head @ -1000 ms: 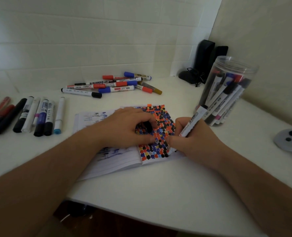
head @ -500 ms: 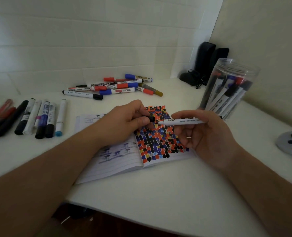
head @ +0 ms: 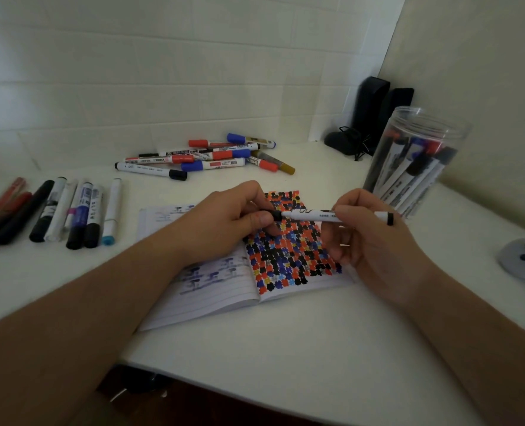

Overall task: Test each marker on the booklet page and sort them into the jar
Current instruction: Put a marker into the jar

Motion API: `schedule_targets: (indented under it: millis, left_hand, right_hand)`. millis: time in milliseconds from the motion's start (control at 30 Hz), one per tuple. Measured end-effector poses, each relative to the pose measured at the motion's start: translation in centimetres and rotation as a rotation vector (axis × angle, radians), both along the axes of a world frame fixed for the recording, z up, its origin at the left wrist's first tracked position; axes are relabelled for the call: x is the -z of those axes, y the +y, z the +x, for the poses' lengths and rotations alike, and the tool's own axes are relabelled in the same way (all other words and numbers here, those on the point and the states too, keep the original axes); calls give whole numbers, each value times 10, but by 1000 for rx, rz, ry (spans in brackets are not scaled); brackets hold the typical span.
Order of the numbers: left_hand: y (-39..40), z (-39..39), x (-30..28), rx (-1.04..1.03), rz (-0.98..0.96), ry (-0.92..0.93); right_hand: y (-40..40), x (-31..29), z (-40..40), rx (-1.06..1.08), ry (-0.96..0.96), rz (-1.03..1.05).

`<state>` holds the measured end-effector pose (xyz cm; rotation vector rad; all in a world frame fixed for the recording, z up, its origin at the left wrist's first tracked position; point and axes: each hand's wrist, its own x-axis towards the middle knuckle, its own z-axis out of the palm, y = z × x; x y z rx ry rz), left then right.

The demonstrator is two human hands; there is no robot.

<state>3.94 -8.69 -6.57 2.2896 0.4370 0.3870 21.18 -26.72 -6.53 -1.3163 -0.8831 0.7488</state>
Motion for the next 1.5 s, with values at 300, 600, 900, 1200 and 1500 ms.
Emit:
schedule_targets:
  millis: [300,600,900,1200,1500]
  left_hand:
    - [1,1,4,-32,-25,-70]
    - [4,4,3,-70,-15,-136]
    - [0,5,2,-72,83,-206]
    - [3,9,11,-36,68,-149]
    - [2,15,16,76,470,-2]
  right_hand:
    - [-1,-2,-5,-1,-23,-19]
    - [1,3,0,5,55,-13]
    - [5,4,1,-5,77,-1]
    - [0,-7,3,270,-300,-6]
    - [-22,-97,24,583,-455,327]
